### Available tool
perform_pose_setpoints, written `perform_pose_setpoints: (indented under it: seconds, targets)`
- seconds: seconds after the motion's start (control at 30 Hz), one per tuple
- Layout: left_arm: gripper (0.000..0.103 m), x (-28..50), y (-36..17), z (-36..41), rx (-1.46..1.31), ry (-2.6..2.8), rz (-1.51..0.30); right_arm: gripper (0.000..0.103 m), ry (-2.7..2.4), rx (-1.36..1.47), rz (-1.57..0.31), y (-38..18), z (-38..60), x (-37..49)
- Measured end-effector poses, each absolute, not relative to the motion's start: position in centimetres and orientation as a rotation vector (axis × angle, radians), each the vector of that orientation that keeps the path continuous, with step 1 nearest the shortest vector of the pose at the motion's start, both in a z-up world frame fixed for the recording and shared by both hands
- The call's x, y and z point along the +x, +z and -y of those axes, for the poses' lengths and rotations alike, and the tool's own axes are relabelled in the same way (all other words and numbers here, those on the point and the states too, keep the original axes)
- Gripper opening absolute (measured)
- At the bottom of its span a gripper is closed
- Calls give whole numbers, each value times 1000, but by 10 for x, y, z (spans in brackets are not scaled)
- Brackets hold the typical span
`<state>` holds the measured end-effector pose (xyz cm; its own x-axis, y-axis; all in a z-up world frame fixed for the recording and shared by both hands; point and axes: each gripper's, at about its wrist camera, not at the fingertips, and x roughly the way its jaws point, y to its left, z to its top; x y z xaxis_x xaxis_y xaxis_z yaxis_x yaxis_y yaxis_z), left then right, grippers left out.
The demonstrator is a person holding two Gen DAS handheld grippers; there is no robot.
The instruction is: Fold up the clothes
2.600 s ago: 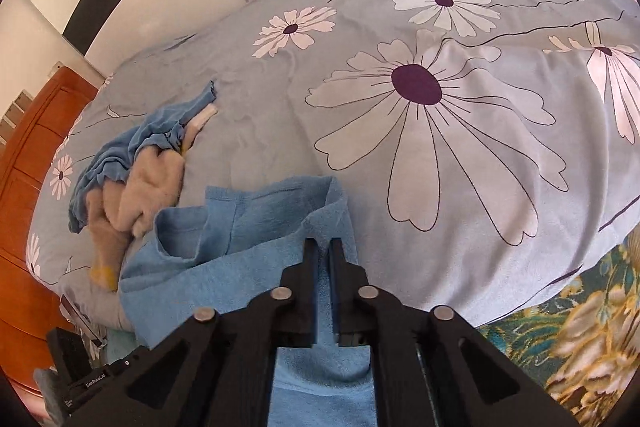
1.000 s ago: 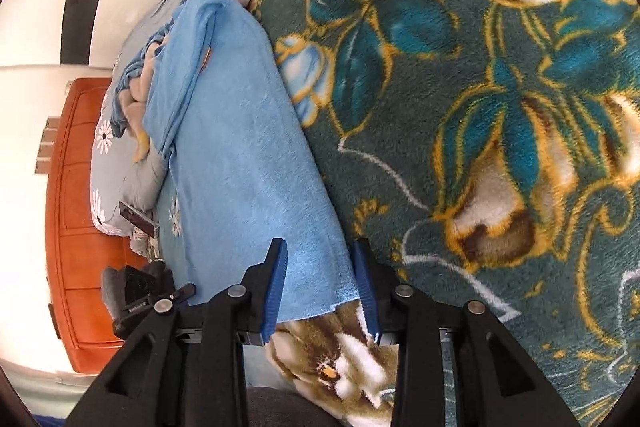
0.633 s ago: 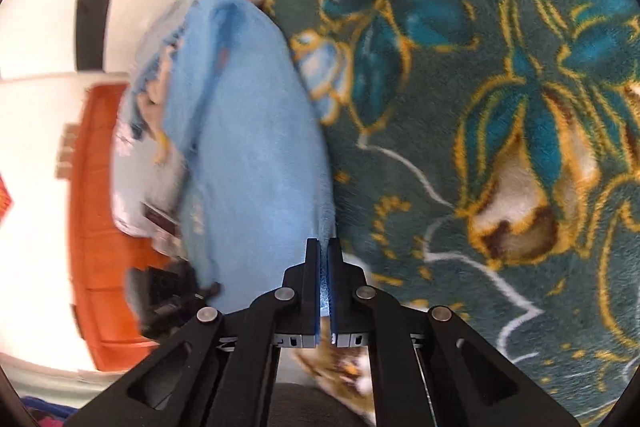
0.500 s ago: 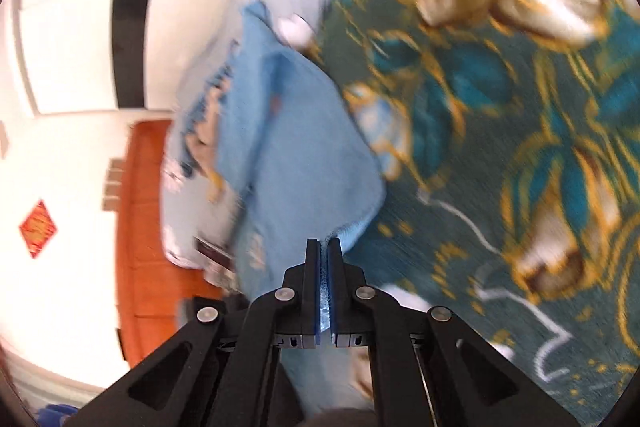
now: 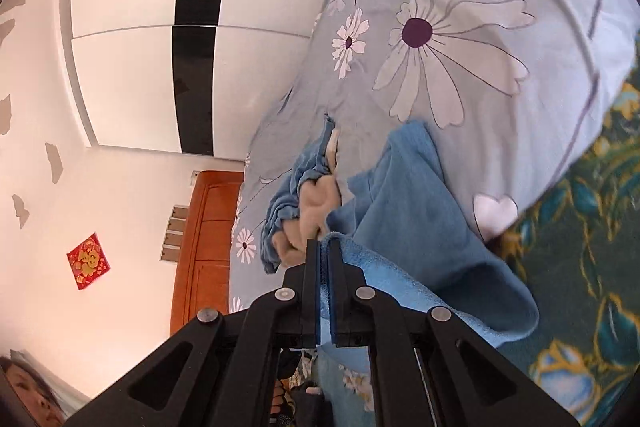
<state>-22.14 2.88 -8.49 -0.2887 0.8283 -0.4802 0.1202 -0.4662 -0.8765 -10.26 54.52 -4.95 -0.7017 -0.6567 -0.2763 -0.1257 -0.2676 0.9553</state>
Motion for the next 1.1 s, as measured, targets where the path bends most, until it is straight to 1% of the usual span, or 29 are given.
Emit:
perform_pose_setpoints:
  seconds: [0.13,0.17,0.23,0.27,0.3,0.33,0.37,0.43,0.5,0.57,0.63,0.67,0.7,0.8,0.87,0.97,1.03,1.07,1.1]
  targets:
    - [6,-255,-95,-23,-1458,1801,1253,3,-2072,1025,1642,-53,-547,-150]
    - [7,-261,-98,-24,-1472,1795,1260,3,-2075,1043,1643,-56,-545,-159]
    - [8,-280,-106,-26,-1502,1795,1265,4,-2081,1079,1643,-60,-542,-174]
    - [8,-285,-110,-28,-1508,1786,1270,6,-2090,1097,1640,-62,-541,-178]
    - [12,-286,-112,-28,-1503,1776,1283,6,-2098,1114,1636,-65,-541,-182]
    - [18,-286,-113,-27,-1495,1767,1299,6,-2106,1130,1632,-67,-541,-185]
    - [23,-286,-113,-24,-1475,1753,1325,6,-2113,1141,1630,-69,-542,-187]
    - [44,-286,-113,-19,-1431,1731,1378,6,-2128,1165,1626,-72,-545,-190]
    - [49,-285,-110,-14,-1407,1745,1389,6,-2152,1175,1627,-72,-548,-192]
    - [50,-285,-107,-12,-1403,1773,1362,8,-2183,1147,1610,-67,-551,-190]
    - [53,-285,-103,-9,-1401,1814,1325,19,-2225,1102,1579,-58,-556,-186]
    - [53,-282,-99,-7,-1399,1851,1296,31,-2239,1090,1562,-54,-558,-184]
    - [55,-281,-96,-7,-1394,1879,1270,34,-2254,1080,1546,-51,-561,-182]
    - [57,-264,-88,-4,-1397,1966,1147,35,-2304,1103,1486,-48,-568,-167]
    - [59,-244,-93,-8,-1438,2011,1013,35,-2331,1131,1433,-49,-570,-152]
    - [60,-215,-107,-15,-1513,2033,836,37,-2333,1256,1315,-66,-566,-127]
    - [60,-203,-124,-21,-1571,2010,781,43,-2317,1343,1246,-81,-561,-114]
    - [61,-199,-132,-24,-1601,1990,772,49,-2301,1379,1239,-90,-559,-110]
    - [60,-196,-140,-27,-1613,1960,779,51,-2278,1405,1244,-99,-557,-109]
